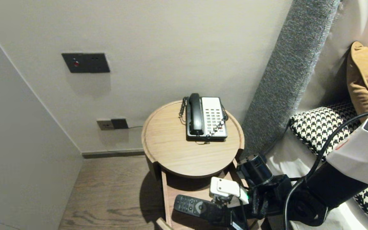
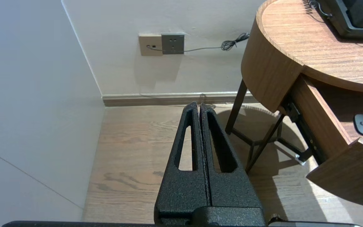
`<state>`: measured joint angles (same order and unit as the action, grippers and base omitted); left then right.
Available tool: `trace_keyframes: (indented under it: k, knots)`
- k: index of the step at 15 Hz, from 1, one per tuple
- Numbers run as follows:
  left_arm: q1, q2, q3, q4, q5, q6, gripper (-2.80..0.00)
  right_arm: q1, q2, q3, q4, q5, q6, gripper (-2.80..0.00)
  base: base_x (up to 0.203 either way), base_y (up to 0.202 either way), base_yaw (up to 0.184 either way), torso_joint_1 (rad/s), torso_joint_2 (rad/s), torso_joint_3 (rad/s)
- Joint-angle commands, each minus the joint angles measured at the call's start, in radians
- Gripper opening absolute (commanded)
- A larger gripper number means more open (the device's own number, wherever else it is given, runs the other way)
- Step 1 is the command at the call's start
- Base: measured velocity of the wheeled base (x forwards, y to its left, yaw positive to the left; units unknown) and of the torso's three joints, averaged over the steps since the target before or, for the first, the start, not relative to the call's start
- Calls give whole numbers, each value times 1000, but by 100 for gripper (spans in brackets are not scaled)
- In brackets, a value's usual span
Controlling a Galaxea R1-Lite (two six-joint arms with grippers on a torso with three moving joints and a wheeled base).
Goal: Put the remote controls on the table in the drawer one by one
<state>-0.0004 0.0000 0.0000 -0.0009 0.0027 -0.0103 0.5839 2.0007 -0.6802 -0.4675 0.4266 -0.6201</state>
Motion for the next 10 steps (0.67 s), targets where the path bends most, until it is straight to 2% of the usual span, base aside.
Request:
trace_keyframes:
  k: [1,3,6,10]
  knots:
    - [0,1,0,-1,0,0,-280,-14,30,-3,0,3,-52,-280,0,0,0,0,0,0]
    - [0,1,0,-1,0,0,-280,-36,40,-39,79,4,-108,-280,0,0,0,0,0,0]
    - [0,2,0,-1,0,0,-280,-55,46,-155,222,4,-140,-280,0,0,0,0,0,0]
    - [0,0,0,-1,0,0,-280,-70,103,-231,225,5,-170,-280,0,0,0,0,0,0]
